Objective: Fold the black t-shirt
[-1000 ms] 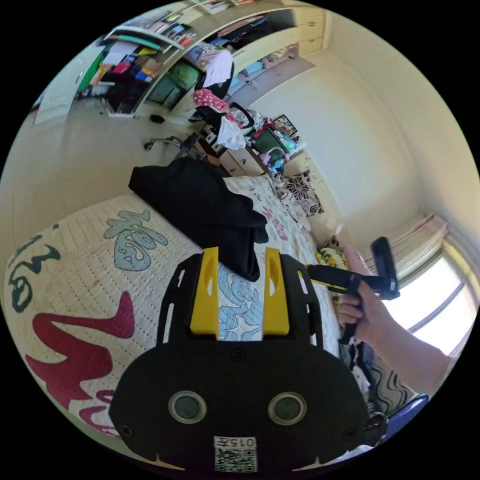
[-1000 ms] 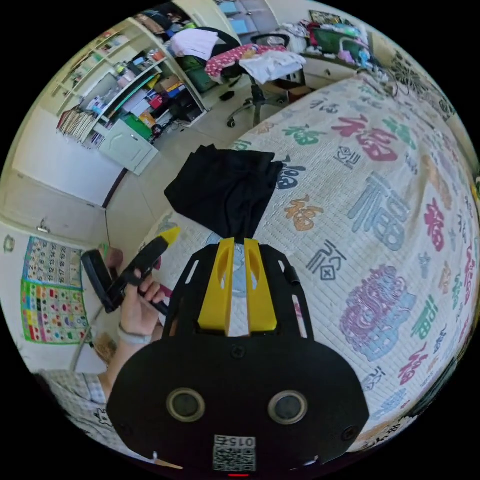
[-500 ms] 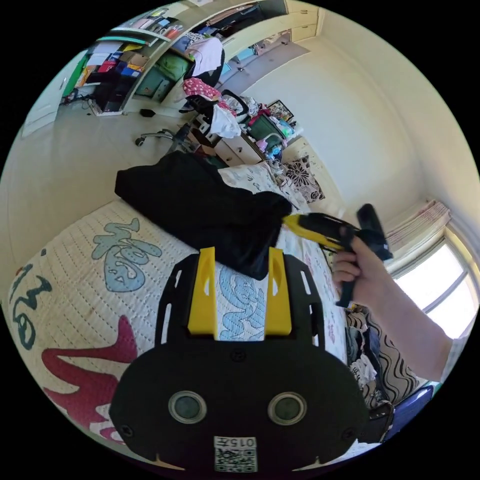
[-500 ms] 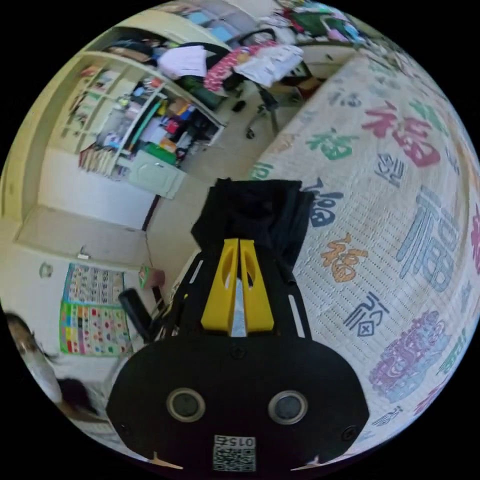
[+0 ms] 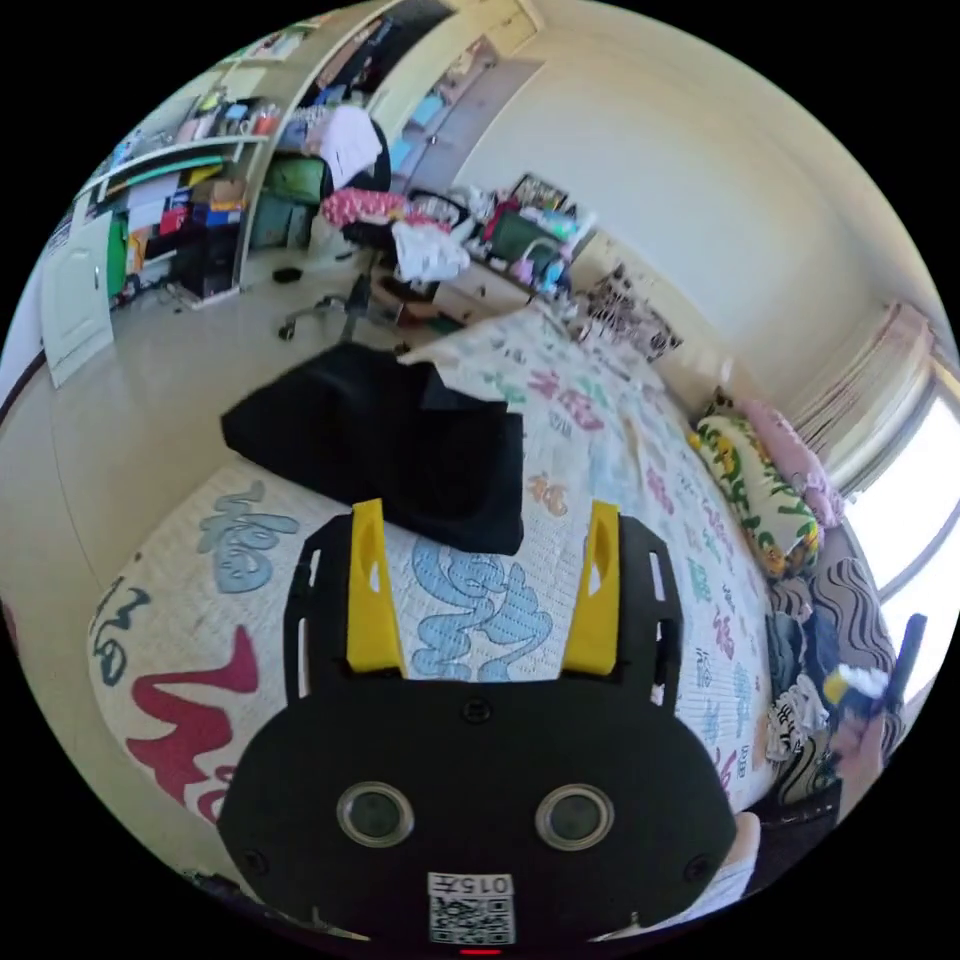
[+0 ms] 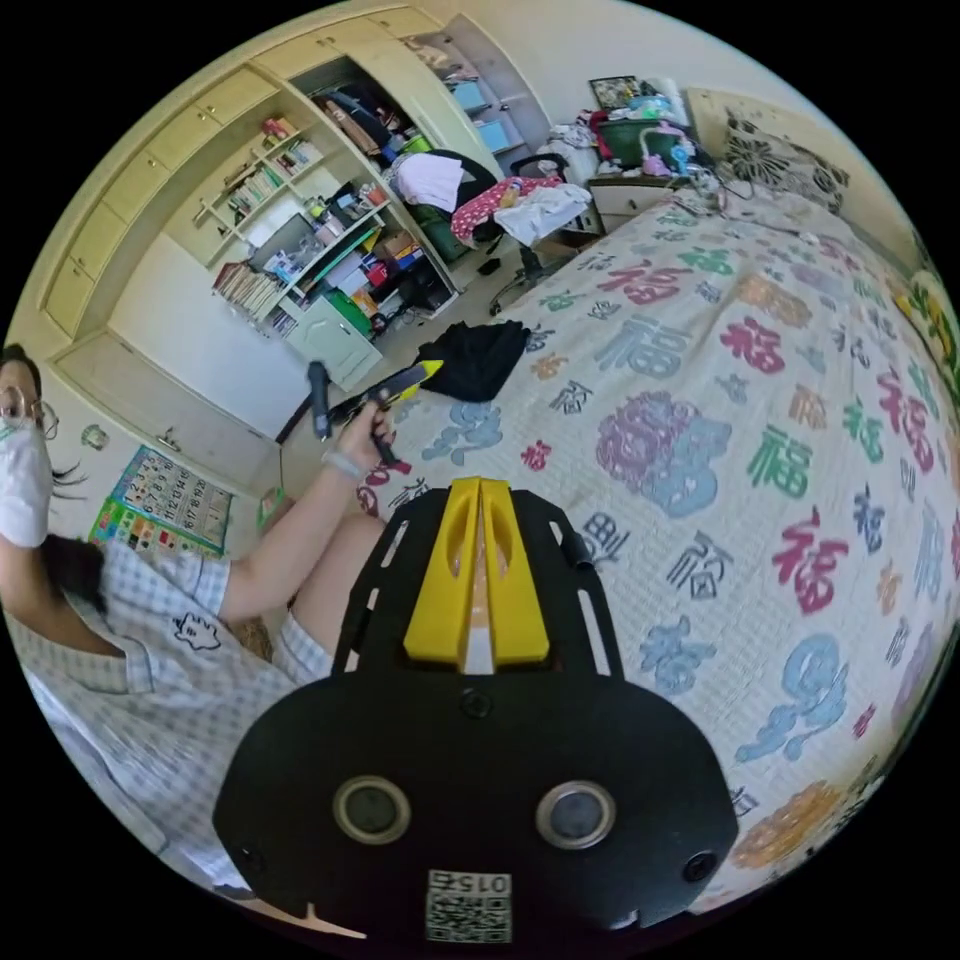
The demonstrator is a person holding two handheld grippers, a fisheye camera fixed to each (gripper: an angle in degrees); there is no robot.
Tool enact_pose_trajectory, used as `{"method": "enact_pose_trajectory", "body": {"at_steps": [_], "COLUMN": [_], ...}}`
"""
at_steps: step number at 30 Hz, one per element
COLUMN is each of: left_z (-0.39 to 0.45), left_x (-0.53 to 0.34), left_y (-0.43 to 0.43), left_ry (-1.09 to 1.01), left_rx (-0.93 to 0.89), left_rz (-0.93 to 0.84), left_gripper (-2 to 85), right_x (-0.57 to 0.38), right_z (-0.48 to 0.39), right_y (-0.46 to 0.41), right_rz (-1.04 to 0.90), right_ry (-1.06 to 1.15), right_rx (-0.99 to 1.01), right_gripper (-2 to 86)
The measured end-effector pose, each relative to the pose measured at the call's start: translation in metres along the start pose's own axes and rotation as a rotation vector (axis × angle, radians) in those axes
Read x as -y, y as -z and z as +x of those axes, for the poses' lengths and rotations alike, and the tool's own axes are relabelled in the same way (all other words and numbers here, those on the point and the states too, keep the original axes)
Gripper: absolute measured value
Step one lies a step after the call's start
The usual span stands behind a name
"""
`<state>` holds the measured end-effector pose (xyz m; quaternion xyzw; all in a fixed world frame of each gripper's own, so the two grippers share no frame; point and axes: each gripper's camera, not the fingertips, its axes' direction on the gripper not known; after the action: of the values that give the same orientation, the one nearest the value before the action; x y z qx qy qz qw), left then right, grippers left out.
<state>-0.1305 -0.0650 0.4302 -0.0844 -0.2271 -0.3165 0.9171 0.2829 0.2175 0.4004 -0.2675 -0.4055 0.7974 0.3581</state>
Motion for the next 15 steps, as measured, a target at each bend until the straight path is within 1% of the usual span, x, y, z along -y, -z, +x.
{"method": "enact_pose_trajectory", "body": {"at_steps": [1, 2, 3, 4, 5, 6, 7, 8, 9, 11, 12, 13, 15], "left_z": [0.0, -0.002, -0.004, 0.0, 0.002, 0.009, 0.014, 0.016, 0.018, 0.019, 0.015, 0.005, -0.012], "left_x": [0.012, 0.016, 0.023, 0.03, 0.032, 0.031, 0.025, 0.021, 0.012, 0.0, -0.004, -0.005, -0.005], "left_y": [-0.028, -0.04, -0.051, -0.049, -0.047, -0.039, -0.03, -0.025, -0.015, -0.006, -0.007, -0.012, -0.013], "left_ry": [0.032, 0.067, 0.118, 0.117, 0.099, 0.05, -0.007, -0.014, -0.002, -0.026, -0.052, 0.013, 0.15], "left_rx": [0.031, 0.068, 0.194, 0.24, 0.217, 0.162, 0.039, -0.016, -0.017, -0.018, -0.129, -0.341, -0.432], "left_rz": [-0.096, -0.146, -0.206, -0.228, -0.232, -0.208, -0.17, -0.152, -0.125, -0.118, -0.146, -0.173, -0.131], "left_gripper": [19.8, 18.5, 11.4, 6.3, 4.7, 2.4, 1.1, 0.7, -0.1, -0.5, -0.6, -0.7, -0.6], "right_x": [-0.01, -0.027, -0.043, -0.05, -0.064, -0.077, -0.083, -0.095, -0.107, -0.121, -0.13, -0.135, -0.151], "right_z": [0.004, 0.011, 0.016, 0.018, 0.022, 0.025, 0.026, 0.03, 0.036, 0.048, 0.056, 0.06, 0.072], "right_y": [0.002, 0.006, 0.011, 0.014, 0.023, 0.033, 0.038, 0.047, 0.055, 0.065, 0.072, 0.076, 0.091], "right_rz": [0.002, -0.007, -0.013, -0.009, -0.002, -0.002, 0.001, 0.013, 0.024, 0.048, 0.082, 0.107, 0.196], "right_ry": [-0.013, -0.046, -0.079, -0.089, -0.099, -0.101, -0.101, -0.105, -0.124, -0.172, -0.211, -0.23, -0.28], "right_rx": [0.005, 0.008, 0.007, 0.007, 0.003, -0.018, -0.034, -0.07, -0.096, -0.085, -0.05, -0.026, 0.076], "right_gripper": [-0.7, -0.6, -0.6, -0.6, -0.6, -0.6, -0.6, -0.6, -0.6, -0.6, -0.6, -0.6, -0.6]}}
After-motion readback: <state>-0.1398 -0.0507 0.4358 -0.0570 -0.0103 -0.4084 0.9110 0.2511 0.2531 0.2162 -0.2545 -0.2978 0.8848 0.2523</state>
